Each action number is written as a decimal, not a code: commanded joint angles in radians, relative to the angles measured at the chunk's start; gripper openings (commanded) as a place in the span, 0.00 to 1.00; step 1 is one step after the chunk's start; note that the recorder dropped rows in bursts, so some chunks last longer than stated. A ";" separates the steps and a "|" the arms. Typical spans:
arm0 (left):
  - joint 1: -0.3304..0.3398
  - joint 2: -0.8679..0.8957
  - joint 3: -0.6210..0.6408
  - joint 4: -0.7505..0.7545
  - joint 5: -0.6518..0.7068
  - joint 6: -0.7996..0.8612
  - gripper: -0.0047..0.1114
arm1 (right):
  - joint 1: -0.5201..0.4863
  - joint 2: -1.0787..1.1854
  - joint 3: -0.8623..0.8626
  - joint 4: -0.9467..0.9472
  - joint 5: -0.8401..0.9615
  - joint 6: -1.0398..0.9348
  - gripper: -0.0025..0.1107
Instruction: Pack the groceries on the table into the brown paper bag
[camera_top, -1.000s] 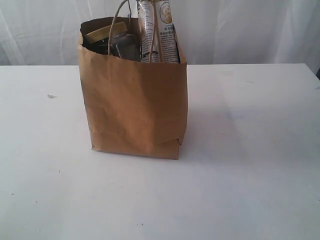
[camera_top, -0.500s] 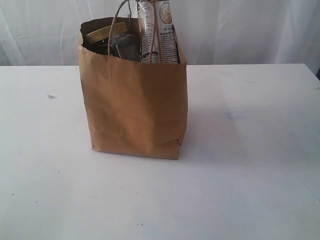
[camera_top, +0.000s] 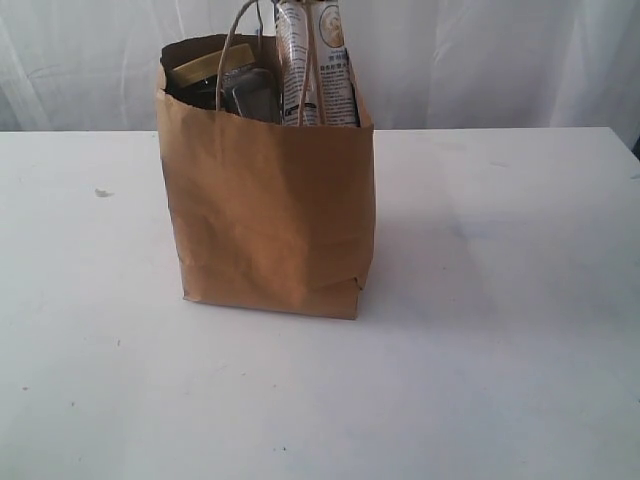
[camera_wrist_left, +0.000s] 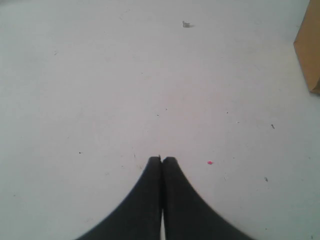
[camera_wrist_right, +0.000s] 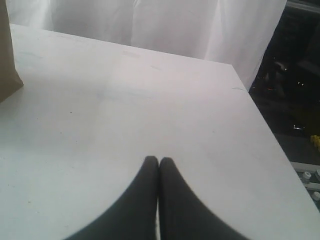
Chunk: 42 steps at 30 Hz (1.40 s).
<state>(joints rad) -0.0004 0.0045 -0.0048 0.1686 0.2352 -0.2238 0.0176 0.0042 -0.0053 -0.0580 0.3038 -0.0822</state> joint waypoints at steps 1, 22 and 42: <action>-0.005 -0.004 0.005 -0.004 -0.001 0.003 0.04 | -0.006 -0.004 0.005 0.001 -0.014 0.006 0.02; 0.088 -0.004 0.005 -0.004 -0.003 0.003 0.04 | -0.006 -0.004 0.005 0.001 -0.014 0.006 0.02; 0.139 -0.004 0.005 -0.004 0.001 0.003 0.04 | -0.082 -0.004 0.005 0.001 -0.014 0.008 0.02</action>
<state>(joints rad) 0.1394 0.0045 -0.0048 0.1686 0.2352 -0.2238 -0.0586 0.0042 -0.0053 -0.0580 0.3038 -0.0782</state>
